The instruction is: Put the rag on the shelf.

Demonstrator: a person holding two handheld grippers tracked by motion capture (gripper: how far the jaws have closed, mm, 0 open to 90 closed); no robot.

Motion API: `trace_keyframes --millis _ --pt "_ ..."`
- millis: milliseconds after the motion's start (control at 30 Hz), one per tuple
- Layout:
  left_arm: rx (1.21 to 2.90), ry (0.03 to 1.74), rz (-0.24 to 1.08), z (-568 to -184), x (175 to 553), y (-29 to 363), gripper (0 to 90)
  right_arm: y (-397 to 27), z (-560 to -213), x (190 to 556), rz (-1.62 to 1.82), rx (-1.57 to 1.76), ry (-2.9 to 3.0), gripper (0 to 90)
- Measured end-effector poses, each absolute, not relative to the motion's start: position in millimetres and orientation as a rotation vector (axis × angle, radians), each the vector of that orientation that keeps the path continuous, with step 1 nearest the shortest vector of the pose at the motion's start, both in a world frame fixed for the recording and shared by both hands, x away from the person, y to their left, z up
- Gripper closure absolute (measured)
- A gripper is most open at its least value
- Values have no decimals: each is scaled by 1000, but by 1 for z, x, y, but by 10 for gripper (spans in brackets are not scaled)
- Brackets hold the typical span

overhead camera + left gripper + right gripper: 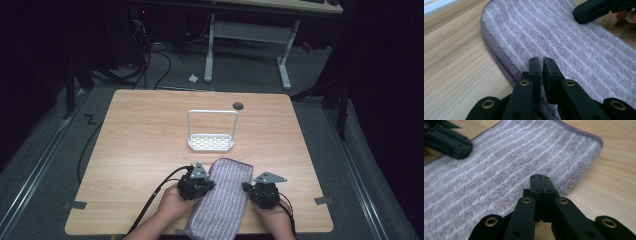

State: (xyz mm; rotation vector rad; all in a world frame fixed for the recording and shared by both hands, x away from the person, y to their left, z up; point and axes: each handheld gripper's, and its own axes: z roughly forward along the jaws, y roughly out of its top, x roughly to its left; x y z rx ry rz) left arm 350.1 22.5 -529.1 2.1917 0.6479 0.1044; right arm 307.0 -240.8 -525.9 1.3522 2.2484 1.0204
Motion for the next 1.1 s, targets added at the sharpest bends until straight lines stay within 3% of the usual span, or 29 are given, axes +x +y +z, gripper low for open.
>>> trace_keyframes --millis 233,467,567,700,933,1100 --pt "2175 702 97 -530 327 57 849 -203 -528 324 1036 1249 2307 900" --pt "2162 706 92 -530 300 79 838 -185 -529 314 1067 1165 2369 900" --pt "2148 727 92 -528 299 83 827 -181 -529 311 1060 1122 2377 861" --pt "2075 766 132 -521 301 92 751 -183 -521 304 1132 1075 2334 802" --pt "1993 925 190 -524 320 105 637 -192 -523 301 1107 1094 2350 800" --pt "1980 946 193 -527 332 101 551 -192 -527 297 1063 1113 2384 800"
